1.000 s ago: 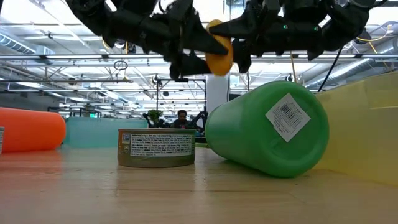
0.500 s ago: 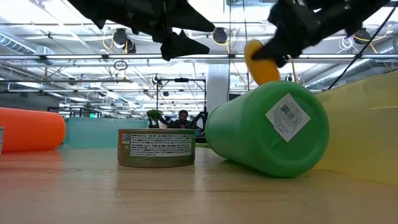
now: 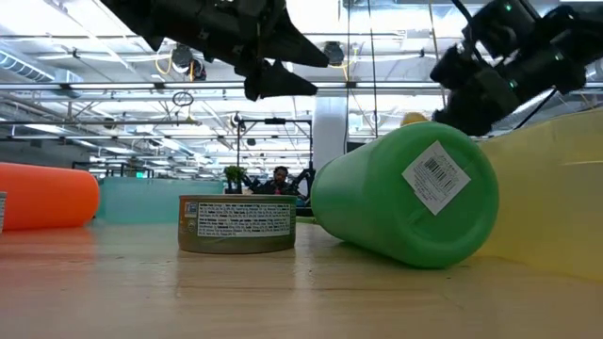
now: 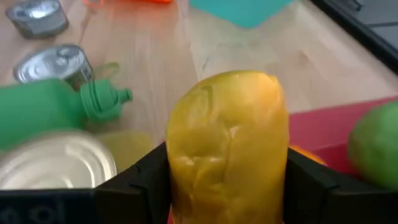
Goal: Pick & Place Food Item
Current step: Put the yellow mango into the pink bin, then put the orange tumbler into the blue bin
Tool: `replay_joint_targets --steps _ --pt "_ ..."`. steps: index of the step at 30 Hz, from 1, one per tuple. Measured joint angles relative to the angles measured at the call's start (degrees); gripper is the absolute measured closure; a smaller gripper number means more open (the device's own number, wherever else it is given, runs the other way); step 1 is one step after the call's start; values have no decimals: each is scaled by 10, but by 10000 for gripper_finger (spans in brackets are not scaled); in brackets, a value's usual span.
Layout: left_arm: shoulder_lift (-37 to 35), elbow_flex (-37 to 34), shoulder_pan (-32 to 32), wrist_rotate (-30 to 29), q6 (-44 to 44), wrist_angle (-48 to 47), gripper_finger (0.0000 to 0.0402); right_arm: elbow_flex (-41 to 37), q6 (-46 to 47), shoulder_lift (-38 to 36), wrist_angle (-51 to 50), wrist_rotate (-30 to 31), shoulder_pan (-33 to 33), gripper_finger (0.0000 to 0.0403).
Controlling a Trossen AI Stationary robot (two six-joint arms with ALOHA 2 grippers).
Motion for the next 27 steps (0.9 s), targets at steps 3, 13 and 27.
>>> replay_joint_targets --steps 3,13,27 --pt "0 0 0 0 -1 1 73 -30 -3 0 36 -1 0 185" --pt "0 0 0 0 -2 14 70 -107 18 0 167 -1 0 148" --pt "0 0 0 0 -16 14 77 -102 17 -38 172 -1 0 77"
